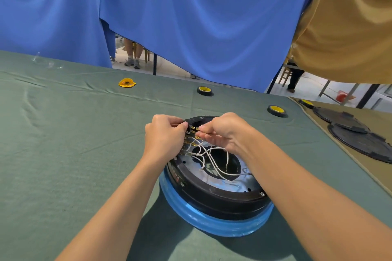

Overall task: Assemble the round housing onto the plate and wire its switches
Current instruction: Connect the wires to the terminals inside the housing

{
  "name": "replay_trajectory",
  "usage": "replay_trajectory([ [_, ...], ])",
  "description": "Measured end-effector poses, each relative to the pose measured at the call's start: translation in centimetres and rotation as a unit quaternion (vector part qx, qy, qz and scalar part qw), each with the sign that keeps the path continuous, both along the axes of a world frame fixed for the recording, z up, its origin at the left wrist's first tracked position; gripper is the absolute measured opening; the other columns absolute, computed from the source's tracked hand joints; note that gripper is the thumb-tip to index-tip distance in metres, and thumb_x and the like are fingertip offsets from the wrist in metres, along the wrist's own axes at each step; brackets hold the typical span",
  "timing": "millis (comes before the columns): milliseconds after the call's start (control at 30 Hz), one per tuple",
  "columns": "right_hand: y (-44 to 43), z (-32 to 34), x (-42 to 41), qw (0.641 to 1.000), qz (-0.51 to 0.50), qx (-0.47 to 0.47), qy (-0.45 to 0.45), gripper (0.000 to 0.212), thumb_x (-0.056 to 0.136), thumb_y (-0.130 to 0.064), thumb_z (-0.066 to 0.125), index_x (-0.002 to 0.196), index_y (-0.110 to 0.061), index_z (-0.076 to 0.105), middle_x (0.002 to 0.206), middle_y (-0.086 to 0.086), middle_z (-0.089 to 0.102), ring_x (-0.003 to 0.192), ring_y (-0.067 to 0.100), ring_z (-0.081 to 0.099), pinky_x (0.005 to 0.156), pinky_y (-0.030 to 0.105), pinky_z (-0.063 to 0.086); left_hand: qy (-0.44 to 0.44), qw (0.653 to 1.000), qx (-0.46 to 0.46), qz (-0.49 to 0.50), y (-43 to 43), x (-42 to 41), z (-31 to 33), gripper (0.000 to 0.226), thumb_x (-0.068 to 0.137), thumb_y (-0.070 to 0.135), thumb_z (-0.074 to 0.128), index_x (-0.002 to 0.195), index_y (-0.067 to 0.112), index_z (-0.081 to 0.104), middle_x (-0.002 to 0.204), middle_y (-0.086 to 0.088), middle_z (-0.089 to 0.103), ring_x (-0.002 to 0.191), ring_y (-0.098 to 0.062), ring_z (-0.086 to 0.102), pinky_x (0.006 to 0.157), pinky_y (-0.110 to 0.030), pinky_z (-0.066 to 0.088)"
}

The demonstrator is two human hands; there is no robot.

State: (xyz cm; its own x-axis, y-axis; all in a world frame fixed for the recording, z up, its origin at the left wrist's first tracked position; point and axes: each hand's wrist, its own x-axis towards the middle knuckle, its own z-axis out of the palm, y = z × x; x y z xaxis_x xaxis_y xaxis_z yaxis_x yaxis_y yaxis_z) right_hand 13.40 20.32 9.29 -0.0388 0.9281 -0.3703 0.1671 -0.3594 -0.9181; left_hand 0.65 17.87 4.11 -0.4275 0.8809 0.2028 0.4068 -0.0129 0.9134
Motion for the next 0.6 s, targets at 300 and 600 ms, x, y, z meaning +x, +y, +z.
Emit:
replay_trajectory([
  [300, 0.2, 2.2, 1.2, 0.998, 0.050, 0.048, -0.005, 0.009, 0.091, 0.011, 0.054, 0.096, 0.014, 0.061, 0.078, 0.015, 0.060, 0.047, 0.013, 0.063, 0.041, 0.014, 0.047, -0.018, 1.000, -0.004, -0.002, -0.2, 0.0, 0.0, 0.020, 0.092, 0.025, 0.067, 0.108, 0.017, 0.077, 0.087, 0.003, 0.071, 0.083, -0.009, 0.062, 0.052, -0.004, 0.035],
  [600, 0.1, 0.9, 1.2, 0.999, 0.046, 0.013, -0.023, 0.016, 0.089, 0.014, 0.055, 0.104, 0.016, 0.060, 0.087, 0.017, 0.064, 0.055, 0.014, 0.063, 0.049, 0.020, 0.056, -0.017, 1.000, 0.001, -0.003, -0.2, -0.1, 0.0, 0.019, 0.092, 0.024, 0.068, 0.106, 0.015, 0.078, 0.094, 0.000, 0.075, 0.090, -0.011, 0.062, 0.067, -0.014, 0.040],
])
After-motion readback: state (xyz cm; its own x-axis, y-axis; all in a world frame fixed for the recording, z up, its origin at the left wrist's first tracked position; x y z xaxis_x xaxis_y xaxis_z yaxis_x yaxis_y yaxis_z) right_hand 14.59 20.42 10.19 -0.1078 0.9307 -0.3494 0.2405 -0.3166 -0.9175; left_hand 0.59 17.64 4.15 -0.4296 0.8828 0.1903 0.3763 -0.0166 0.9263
